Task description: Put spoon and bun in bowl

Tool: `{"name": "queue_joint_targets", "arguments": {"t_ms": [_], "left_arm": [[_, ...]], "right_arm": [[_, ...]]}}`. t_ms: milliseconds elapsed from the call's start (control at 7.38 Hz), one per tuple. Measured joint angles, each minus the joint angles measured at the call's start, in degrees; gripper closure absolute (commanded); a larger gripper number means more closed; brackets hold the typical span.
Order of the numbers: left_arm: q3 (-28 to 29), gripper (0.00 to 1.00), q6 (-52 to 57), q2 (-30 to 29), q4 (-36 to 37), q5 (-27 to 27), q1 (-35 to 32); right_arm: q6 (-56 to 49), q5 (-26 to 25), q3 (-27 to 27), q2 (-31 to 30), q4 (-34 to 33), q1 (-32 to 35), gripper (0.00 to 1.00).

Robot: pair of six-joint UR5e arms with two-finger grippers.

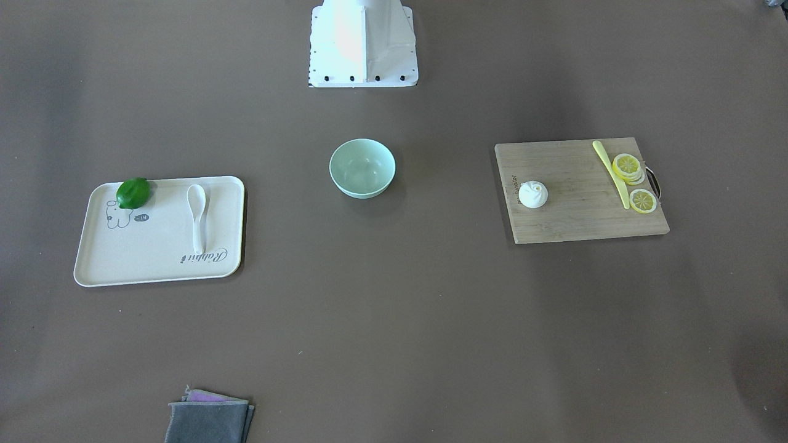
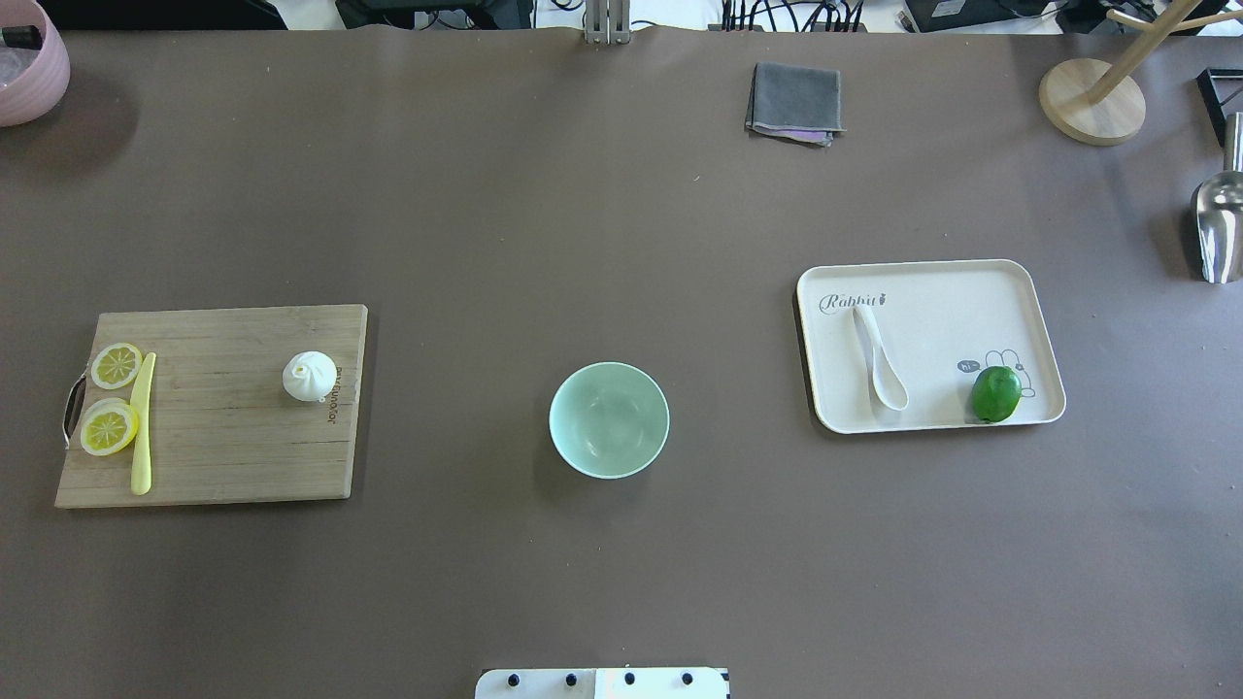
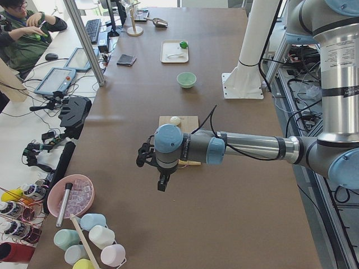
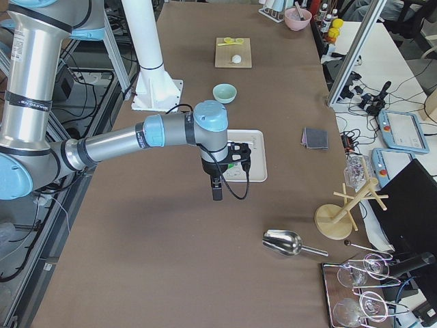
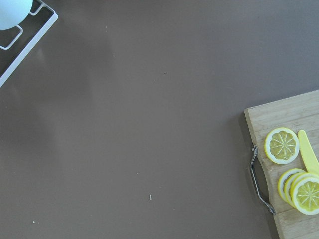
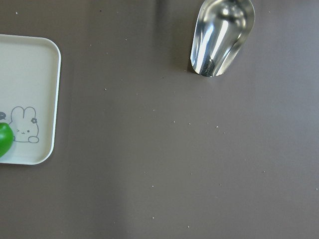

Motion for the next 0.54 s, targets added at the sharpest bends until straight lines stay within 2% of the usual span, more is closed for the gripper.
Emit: {"name": "queue_joint_targets", "arguments": {"t_ms": [542], "left_arm": [[-0.08, 0.02, -0.18, -0.71, -2.57, 0.46, 0.0]], "right_arm": [[-0.38, 0.08, -0.15, -0.27, 4.93, 0.29, 0.0]]}}
